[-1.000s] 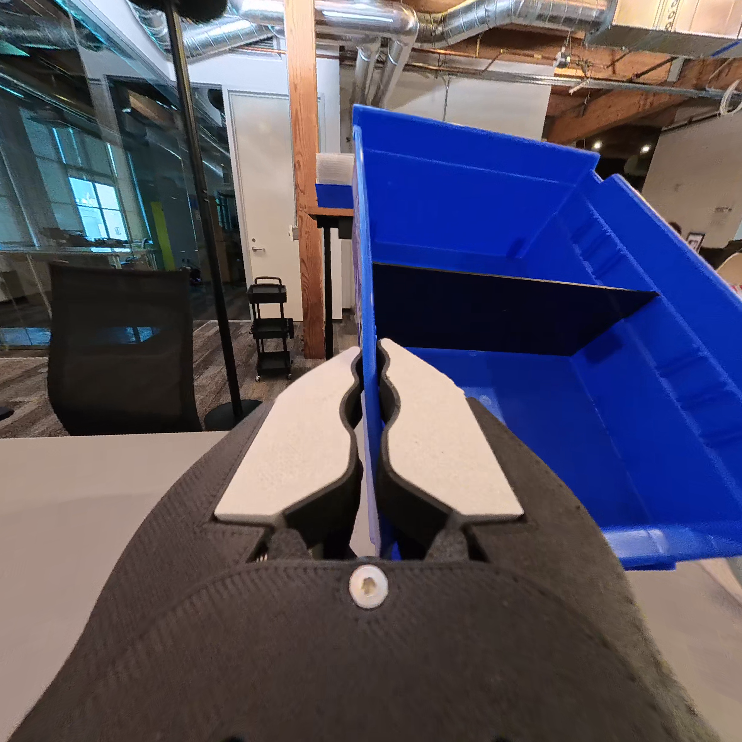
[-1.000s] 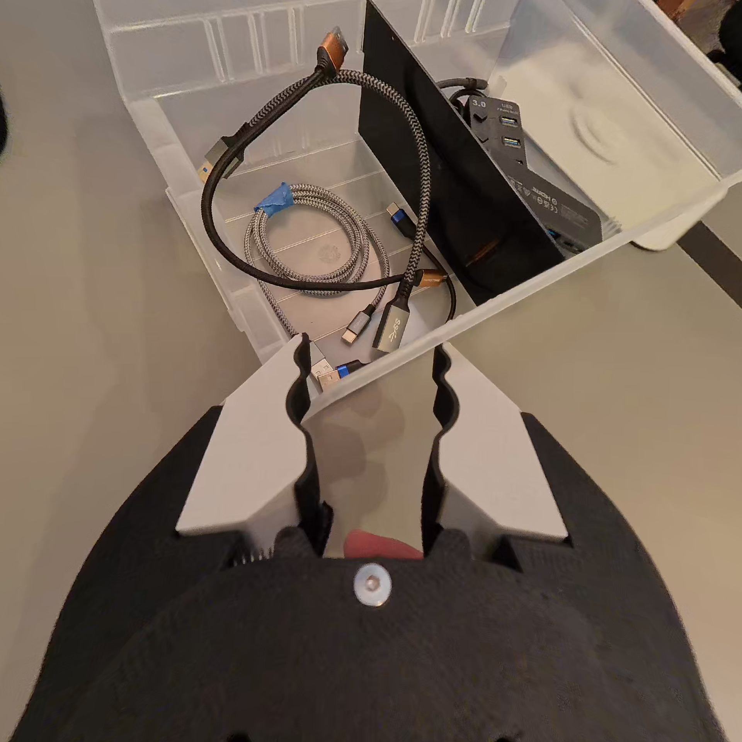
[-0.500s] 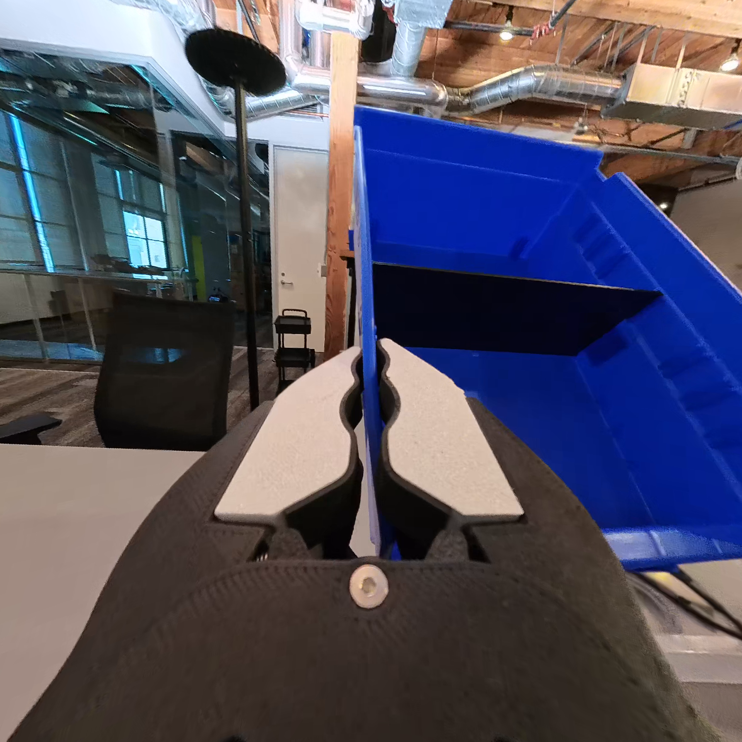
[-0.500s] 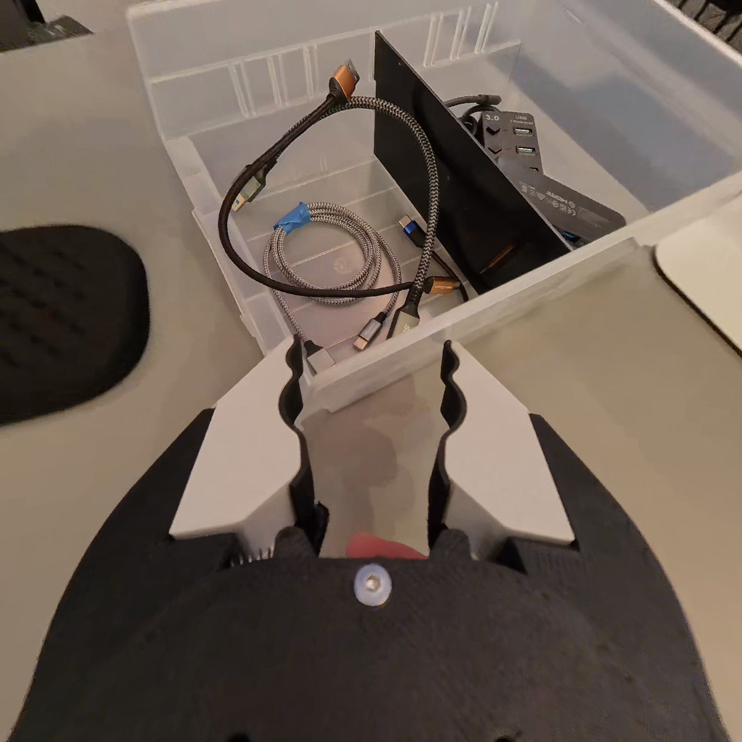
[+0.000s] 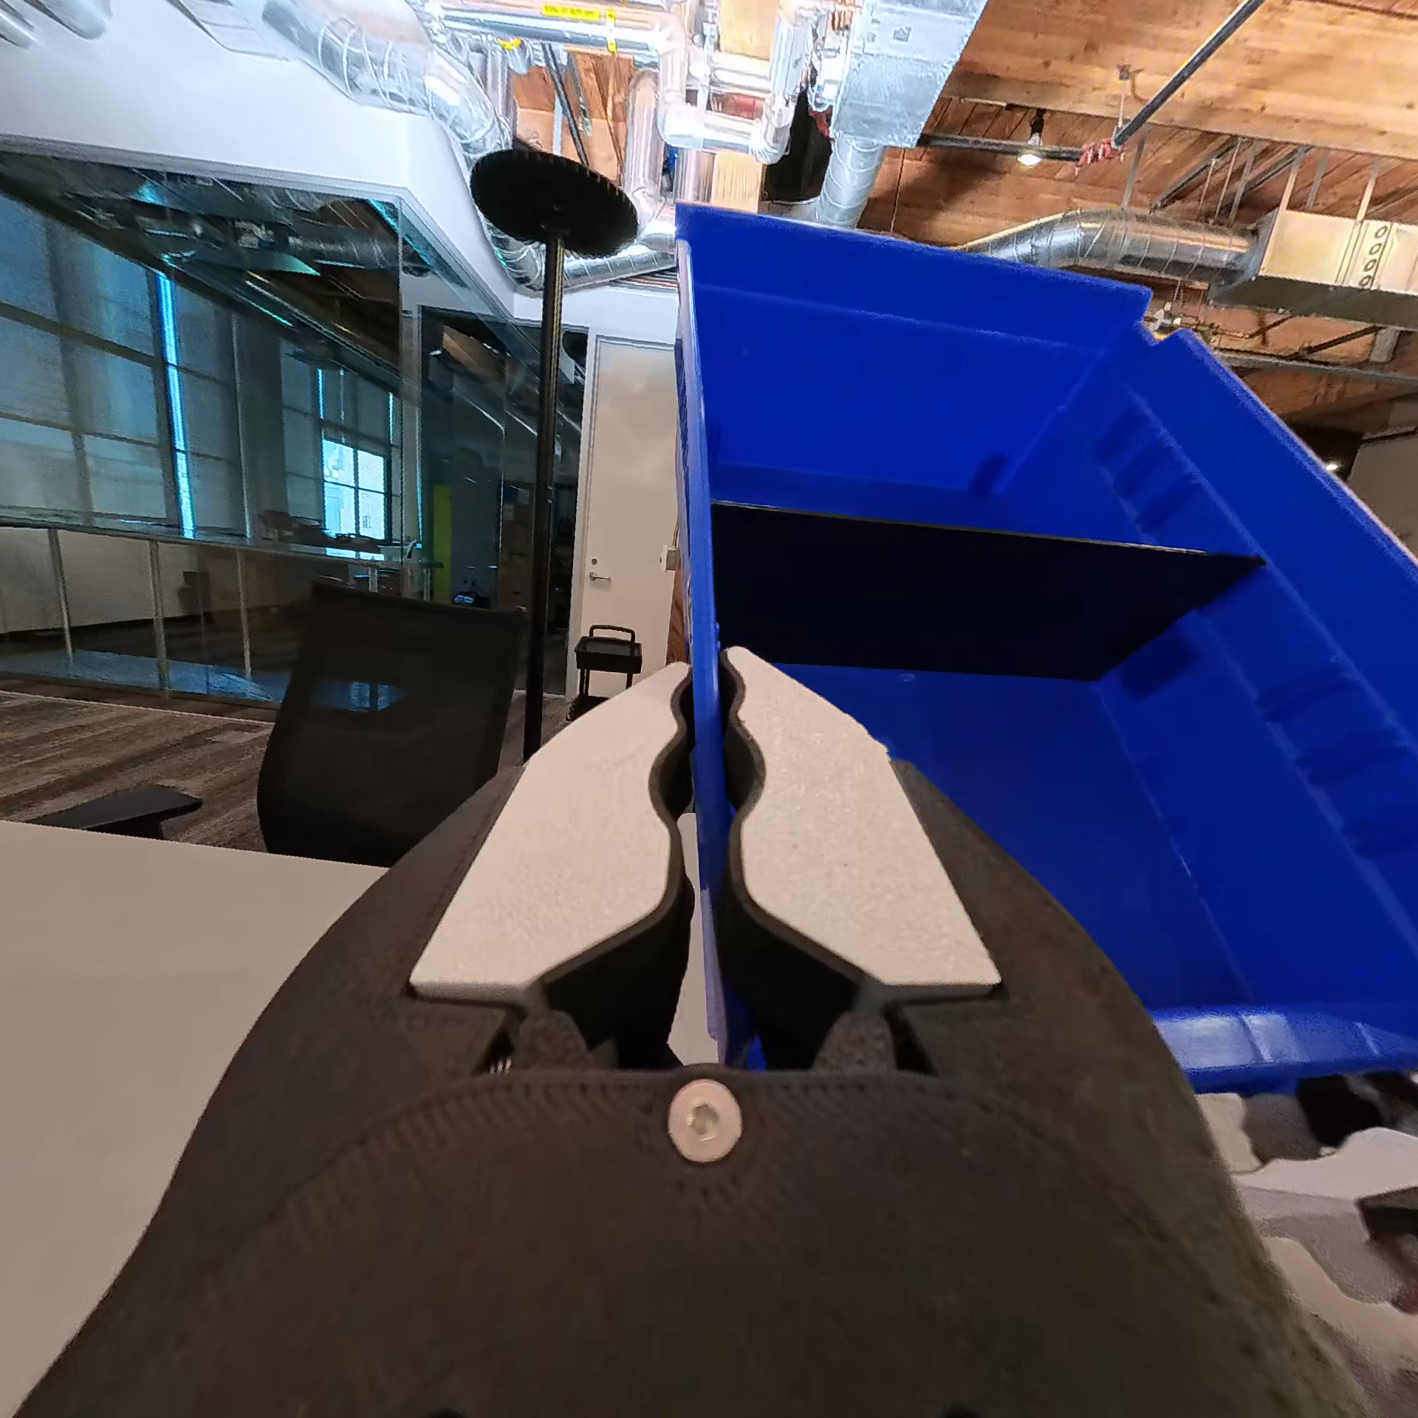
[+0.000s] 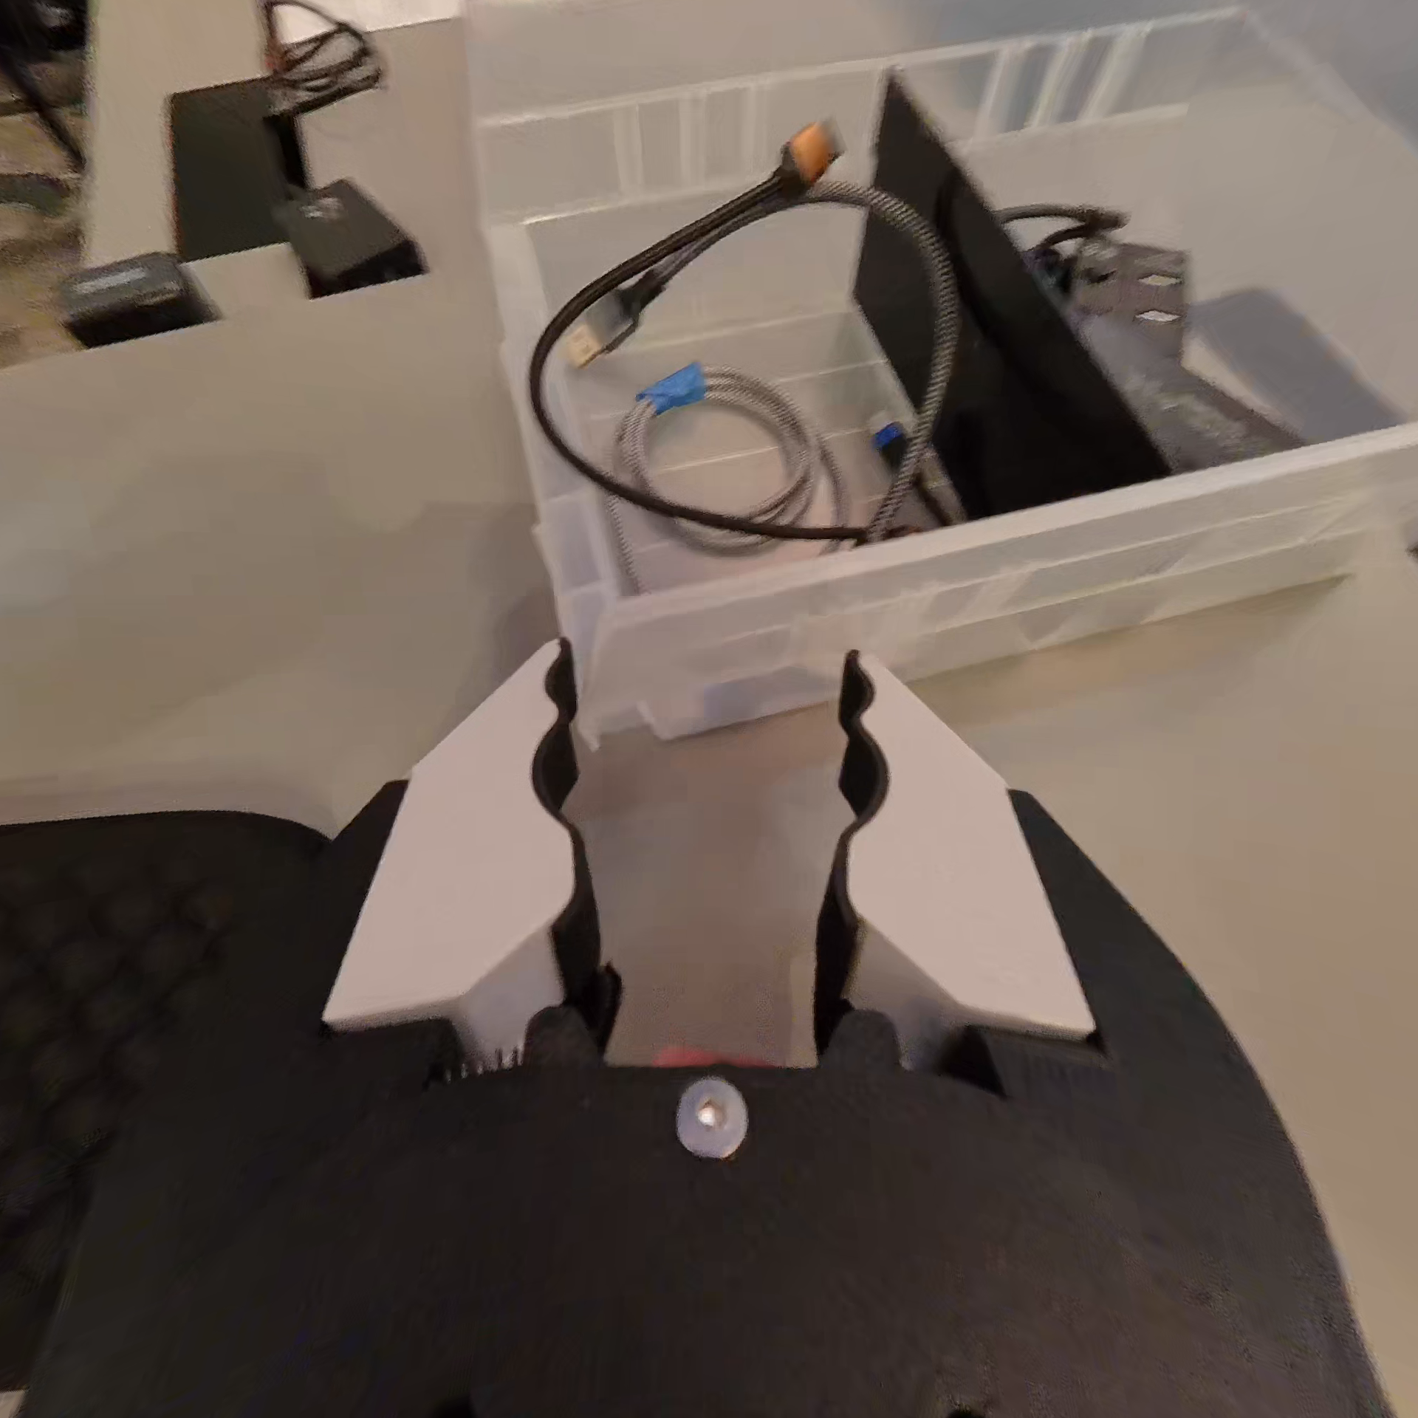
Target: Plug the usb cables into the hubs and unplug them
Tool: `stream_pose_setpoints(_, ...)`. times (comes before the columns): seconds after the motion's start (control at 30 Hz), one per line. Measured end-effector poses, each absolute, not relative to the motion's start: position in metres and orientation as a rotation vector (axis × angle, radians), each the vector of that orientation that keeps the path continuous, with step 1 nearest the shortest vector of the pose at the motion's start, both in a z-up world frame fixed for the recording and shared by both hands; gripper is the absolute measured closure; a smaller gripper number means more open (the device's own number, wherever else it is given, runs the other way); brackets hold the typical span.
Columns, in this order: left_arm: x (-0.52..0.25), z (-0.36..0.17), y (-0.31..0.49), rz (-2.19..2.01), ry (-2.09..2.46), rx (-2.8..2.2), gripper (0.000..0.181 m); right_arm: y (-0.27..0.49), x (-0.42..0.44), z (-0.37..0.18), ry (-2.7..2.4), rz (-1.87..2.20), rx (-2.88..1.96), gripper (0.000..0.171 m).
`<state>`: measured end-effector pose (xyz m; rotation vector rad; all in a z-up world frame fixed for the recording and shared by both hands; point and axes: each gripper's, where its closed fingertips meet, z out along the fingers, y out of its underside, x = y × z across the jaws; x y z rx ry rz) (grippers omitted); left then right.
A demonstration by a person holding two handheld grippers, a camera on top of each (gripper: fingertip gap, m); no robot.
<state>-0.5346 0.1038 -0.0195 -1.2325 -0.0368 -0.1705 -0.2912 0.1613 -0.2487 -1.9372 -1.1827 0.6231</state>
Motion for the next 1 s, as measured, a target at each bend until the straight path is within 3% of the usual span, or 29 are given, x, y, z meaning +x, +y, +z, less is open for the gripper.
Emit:
stream_pose_setpoints(0.03, -0.534, -0.019, 0.104, -0.171, -0.037, -1.232, 0.179, 0.163, -0.296, -0.254, -1.190, 0.626, -1.958, 0.103)
stream_pose_setpoints(0.1, -0.532, -0.019, 0.103, -0.173, -0.033, -1.233, 0.179, 0.167, -0.300, -0.261, -1.210, 0.585, -1.983, 0.085)
stream_pose_setpoints(0.3, -0.509, -0.014, 0.104, -0.204, -0.002, -1.242, 0.179, 0.153, -0.258, -0.215, -1.226, 0.577, -1.875, 0.086)
stream_pose_setpoints(0.5, -0.431, -0.010, 0.118, -0.302, 0.137, -1.312, 0.179, 0.135, -0.134, -0.145, -1.192, 0.494, -1.793, 0.097)
stream_pose_setpoints(0.57, -0.395, -0.009, 0.124, -0.343, 0.208, -1.352, 0.179, 0.116, -0.074, -0.140, -1.311, 0.349, -1.778, 0.105)
stream_pose_setpoints(0.73, -0.287, -0.002, 0.140, -0.420, 0.448, -1.415, 0.179, 0.047, 0.054, -0.111, -1.345, 0.310, -1.776, 0.099)
stream_pose_setpoints(0.83, -0.204, -0.007, 0.150, -0.490, 0.598, -1.454, 0.179, 0.004, 0.103, -0.089, -1.276, 0.352, -1.711, 0.099)
stream_pose_setpoints(0.9, -0.143, -0.016, 0.156, -0.516, 0.710, -1.491, 0.178, -0.038, 0.118, -0.093, -1.343, 0.431, -1.626, 0.108)
stream_pose_setpoints(1.0, -0.054, -0.032, 0.166, -0.526, 0.844, -1.503, 0.178, -0.057, 0.139, -0.123, -1.254, 0.406, -1.713, 0.083)
